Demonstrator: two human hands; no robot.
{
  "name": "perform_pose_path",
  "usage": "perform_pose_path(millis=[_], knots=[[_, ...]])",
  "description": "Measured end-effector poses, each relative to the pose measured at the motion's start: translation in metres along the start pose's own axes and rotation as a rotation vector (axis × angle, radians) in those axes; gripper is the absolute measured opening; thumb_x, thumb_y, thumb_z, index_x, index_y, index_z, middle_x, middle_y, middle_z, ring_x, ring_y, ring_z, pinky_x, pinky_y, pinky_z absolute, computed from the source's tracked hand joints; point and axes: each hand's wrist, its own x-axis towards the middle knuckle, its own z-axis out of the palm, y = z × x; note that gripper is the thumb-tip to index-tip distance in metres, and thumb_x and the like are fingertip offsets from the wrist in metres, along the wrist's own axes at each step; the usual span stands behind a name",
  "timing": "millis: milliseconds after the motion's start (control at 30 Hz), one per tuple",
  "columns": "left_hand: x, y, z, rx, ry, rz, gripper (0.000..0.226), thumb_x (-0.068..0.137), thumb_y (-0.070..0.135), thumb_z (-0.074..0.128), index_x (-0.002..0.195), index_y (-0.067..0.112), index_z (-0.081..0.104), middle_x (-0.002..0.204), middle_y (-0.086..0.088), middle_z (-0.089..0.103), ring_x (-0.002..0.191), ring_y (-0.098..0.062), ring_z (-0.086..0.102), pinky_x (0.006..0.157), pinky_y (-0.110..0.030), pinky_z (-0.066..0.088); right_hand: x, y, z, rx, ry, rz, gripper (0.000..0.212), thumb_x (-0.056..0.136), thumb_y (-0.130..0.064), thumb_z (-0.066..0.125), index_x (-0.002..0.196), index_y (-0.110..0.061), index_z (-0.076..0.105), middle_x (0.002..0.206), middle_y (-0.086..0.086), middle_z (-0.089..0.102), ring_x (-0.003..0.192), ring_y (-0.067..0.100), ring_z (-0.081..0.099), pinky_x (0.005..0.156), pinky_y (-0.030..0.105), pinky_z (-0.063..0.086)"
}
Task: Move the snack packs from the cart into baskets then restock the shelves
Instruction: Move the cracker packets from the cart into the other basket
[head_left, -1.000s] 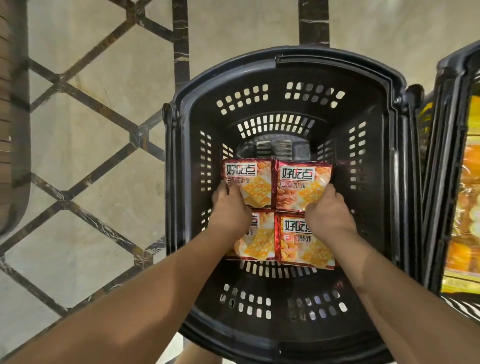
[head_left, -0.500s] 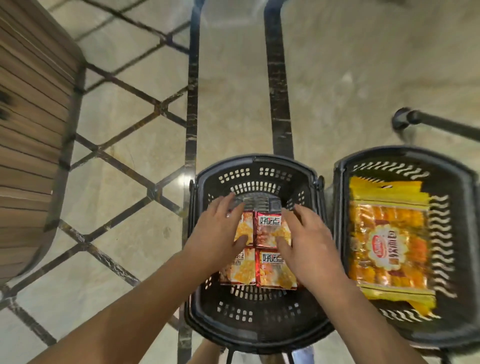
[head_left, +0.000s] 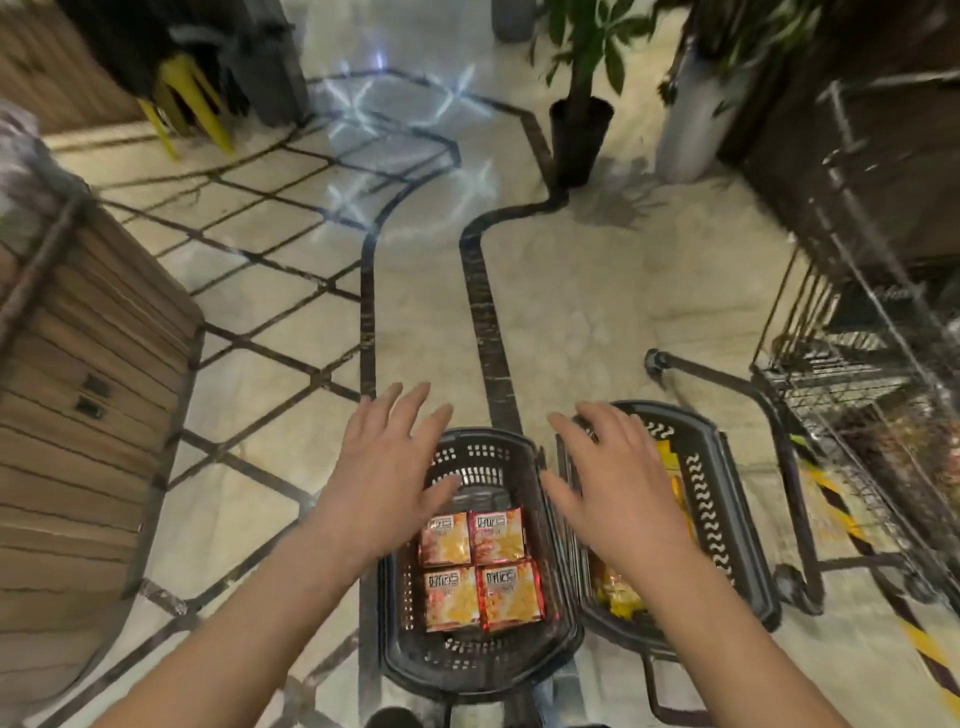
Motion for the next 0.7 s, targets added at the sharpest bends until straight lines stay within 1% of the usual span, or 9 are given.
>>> perform_pose_path(millis=[67, 100, 233, 300, 400, 533, 700], knots=[[-0.008, 0.011, -0.018, 0.025, 0.036, 0.024, 0.078, 0.091, 0.062, 0.061, 0.156, 0.025, 0.038, 0.166, -0.01, 0.029, 0.154, -0.035, 0.021, 0.126, -0.054, 0.019, -0.018, 0.003, -0.021, 0.008, 0.031, 0.008, 0.061, 0.095, -0.047, 0.059, 0.151, -0.028, 0.043, 0.156, 0.005, 0.039, 0.147, 0.025, 0.031, 0.123, 0.046, 0.02], [-0.011, 0.017, -0.025, 0.032, 0.049, 0.04, 0.078, 0.092, 0.062, 0.059, 0.157, 0.026, 0.037, 0.167, -0.009, 0.028, 0.155, -0.035, 0.019, 0.126, -0.054, 0.018, -0.027, 0.005, -0.03, 0.016, 0.049, 0.012, 0.061, 0.095, -0.047, 0.059, 0.151, -0.028, 0.043, 0.156, 0.005, 0.04, 0.146, 0.025, 0.031, 0.122, 0.045, 0.021], [-0.023, 0.045, -0.034, 0.029, 0.033, 0.121, 0.078, 0.098, 0.062, 0.05, 0.162, 0.029, 0.021, 0.172, -0.005, 0.01, 0.158, -0.031, 0.003, 0.128, -0.05, 0.003, -0.06, 0.014, -0.051, 0.003, 0.063, 0.029, 0.058, 0.098, -0.045, 0.056, 0.152, -0.031, 0.04, 0.156, 0.002, 0.038, 0.145, 0.024, 0.032, 0.121, 0.042, 0.022], [-0.031, 0.059, -0.032, 0.031, 0.004, 0.166, 0.078, 0.098, 0.062, 0.048, 0.162, 0.03, 0.019, 0.172, -0.005, 0.006, 0.158, -0.031, 0.0, 0.128, -0.05, 0.001, -0.078, 0.021, -0.056, -0.033, 0.051, 0.06, 0.061, 0.097, -0.048, 0.056, 0.153, -0.032, 0.037, 0.157, 0.001, 0.037, 0.145, 0.023, 0.032, 0.121, 0.042, 0.024], [-0.047, 0.078, -0.022, 0.013, -0.031, 0.21, 0.077, 0.098, 0.061, 0.049, 0.162, 0.03, 0.019, 0.172, -0.006, 0.004, 0.158, -0.031, -0.001, 0.128, -0.051, 0.0, -0.103, 0.03, -0.061, -0.036, 0.029, 0.106, 0.061, 0.097, -0.047, 0.058, 0.153, -0.031, 0.041, 0.156, 0.002, 0.04, 0.144, 0.024, 0.035, 0.12, 0.043, 0.026], [-0.063, 0.107, -0.01, -0.018, -0.053, 0.244, 0.078, 0.099, 0.06, 0.049, 0.163, 0.028, 0.019, 0.172, -0.008, 0.005, 0.158, -0.033, 0.0, 0.127, -0.053, 0.001, -0.132, 0.047, -0.064, -0.044, -0.023, 0.14, 0.062, 0.096, -0.047, 0.058, 0.153, -0.031, 0.039, 0.156, 0.004, 0.04, 0.145, 0.025, 0.035, 0.121, 0.044, 0.027], [-0.08, 0.157, -0.009, -0.008, -0.085, 0.259, 0.078, 0.1, 0.059, 0.049, 0.163, 0.029, 0.016, 0.172, -0.006, 0.003, 0.158, -0.032, -0.001, 0.126, -0.051, -0.003, -0.17, 0.082, -0.069, -0.031, -0.015, 0.172, 0.065, 0.096, -0.052, 0.057, 0.155, -0.032, 0.036, 0.157, 0.001, 0.038, 0.146, 0.023, 0.032, 0.119, 0.043, 0.026]])
